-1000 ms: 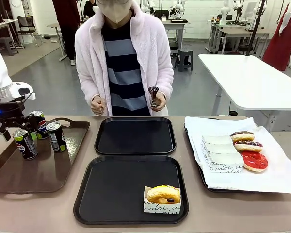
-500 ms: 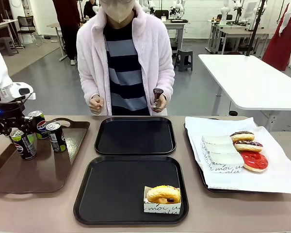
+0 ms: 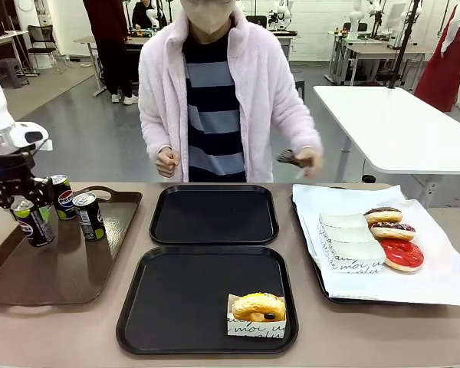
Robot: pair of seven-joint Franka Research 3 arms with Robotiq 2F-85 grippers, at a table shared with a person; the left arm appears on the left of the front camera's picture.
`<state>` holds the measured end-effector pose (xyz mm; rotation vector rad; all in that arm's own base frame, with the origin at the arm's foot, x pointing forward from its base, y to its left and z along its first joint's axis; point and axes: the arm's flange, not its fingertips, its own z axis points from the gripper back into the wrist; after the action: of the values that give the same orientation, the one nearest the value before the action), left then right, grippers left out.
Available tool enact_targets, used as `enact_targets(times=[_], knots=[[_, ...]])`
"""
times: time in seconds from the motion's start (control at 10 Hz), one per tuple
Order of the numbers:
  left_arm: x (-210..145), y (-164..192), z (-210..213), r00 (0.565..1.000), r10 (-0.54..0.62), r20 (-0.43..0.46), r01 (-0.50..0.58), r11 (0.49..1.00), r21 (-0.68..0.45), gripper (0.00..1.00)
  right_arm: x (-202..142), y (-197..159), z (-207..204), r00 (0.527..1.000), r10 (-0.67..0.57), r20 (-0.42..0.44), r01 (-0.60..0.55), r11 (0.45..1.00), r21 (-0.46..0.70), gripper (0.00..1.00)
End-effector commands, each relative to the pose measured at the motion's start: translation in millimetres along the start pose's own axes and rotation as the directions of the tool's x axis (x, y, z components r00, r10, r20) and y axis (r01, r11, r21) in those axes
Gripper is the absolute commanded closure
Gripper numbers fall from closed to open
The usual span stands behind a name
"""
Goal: Set up donuts and drinks on trays.
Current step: Pick up one Pepsi coke and place it on the Flat Tray.
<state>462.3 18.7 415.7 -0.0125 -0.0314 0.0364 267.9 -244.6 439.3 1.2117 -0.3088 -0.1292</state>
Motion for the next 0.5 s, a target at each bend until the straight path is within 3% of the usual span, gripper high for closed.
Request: enact_targets(times=[0.0, 0.4], knots=[[-36.3, -10.8, 52.5, 0.998, 0.059, 0.014, -0.059, 0.998, 0.018, 0.97, 0.3, -0.5, 0.2, 1.000, 0.005, 0.002, -0.005, 1.000, 0.014, 0.00], [-100.2, -23.2, 126.0, 0.997, 0.065, 0.037, -0.066, 0.998, 0.016, 0.97, 0.3, -0.5, 0.2, 1.000, 0.005, 0.002, -0.005, 1.000, 0.014, 0.00]])
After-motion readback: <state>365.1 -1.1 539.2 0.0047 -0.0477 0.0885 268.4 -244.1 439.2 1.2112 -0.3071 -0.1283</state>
